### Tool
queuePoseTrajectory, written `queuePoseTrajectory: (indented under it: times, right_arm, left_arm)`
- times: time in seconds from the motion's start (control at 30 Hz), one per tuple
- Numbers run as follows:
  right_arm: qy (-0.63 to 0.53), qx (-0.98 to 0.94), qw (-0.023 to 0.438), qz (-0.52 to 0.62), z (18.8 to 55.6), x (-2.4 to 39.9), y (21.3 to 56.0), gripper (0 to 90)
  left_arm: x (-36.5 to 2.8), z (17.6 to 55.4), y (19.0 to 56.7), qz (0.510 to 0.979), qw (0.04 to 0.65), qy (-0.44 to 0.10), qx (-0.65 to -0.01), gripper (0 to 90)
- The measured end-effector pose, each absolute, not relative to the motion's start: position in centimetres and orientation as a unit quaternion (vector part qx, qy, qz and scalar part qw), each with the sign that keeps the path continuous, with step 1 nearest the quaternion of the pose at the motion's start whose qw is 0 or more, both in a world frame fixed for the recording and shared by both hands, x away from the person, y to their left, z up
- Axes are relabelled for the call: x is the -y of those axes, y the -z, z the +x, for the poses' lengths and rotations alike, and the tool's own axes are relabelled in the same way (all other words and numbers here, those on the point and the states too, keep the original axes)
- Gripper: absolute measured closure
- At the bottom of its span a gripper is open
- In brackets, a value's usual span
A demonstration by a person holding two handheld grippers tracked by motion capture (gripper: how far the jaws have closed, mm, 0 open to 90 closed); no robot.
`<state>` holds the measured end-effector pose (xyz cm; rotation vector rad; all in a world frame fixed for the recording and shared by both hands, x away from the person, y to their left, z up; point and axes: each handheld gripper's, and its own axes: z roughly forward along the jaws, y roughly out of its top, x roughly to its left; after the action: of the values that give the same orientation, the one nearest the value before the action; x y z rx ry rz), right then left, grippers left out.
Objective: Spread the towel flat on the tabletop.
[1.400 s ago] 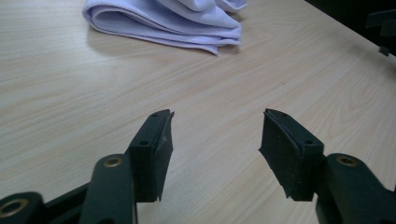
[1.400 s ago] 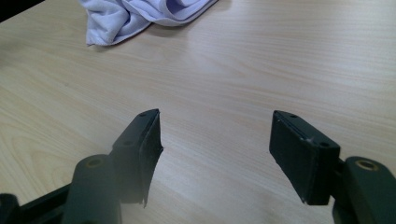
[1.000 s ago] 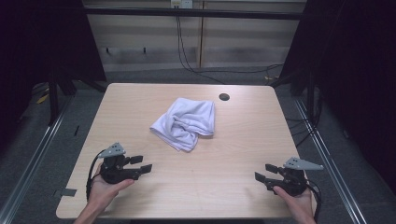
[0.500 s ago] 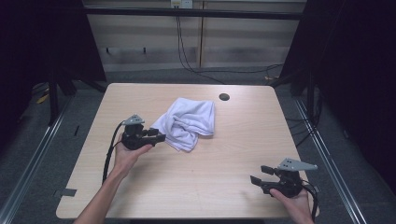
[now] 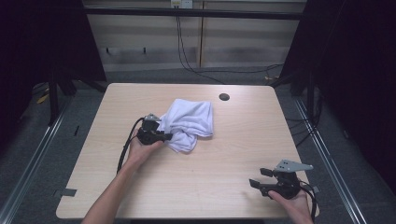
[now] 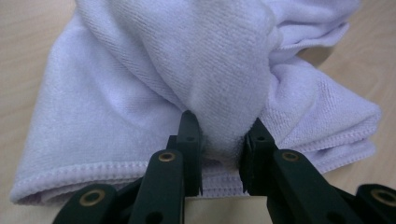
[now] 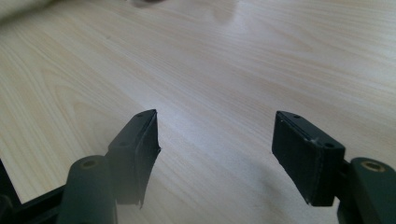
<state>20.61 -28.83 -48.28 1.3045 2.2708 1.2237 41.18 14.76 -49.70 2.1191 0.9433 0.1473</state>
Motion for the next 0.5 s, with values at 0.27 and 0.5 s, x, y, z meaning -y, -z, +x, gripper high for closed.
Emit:
queuePoseTrajectory:
  times: [0.27, 0.5]
  right_arm:
    - [-0.431, -0.780, 0.115, 0.439, 20.8, 27.9, 48.0, 34.2]
    - [-0.446, -0.789, 0.092, 0.412, 22.1, 25.3, 48.0, 49.4]
  left_arm:
    - [-16.1, 36.4, 49.7, 0.839, 0.406, -0.028, -0.361, 72.7]
    - [-16.5, 31.7, 49.5, 0.849, 0.402, 0.006, -0.343, 68.4]
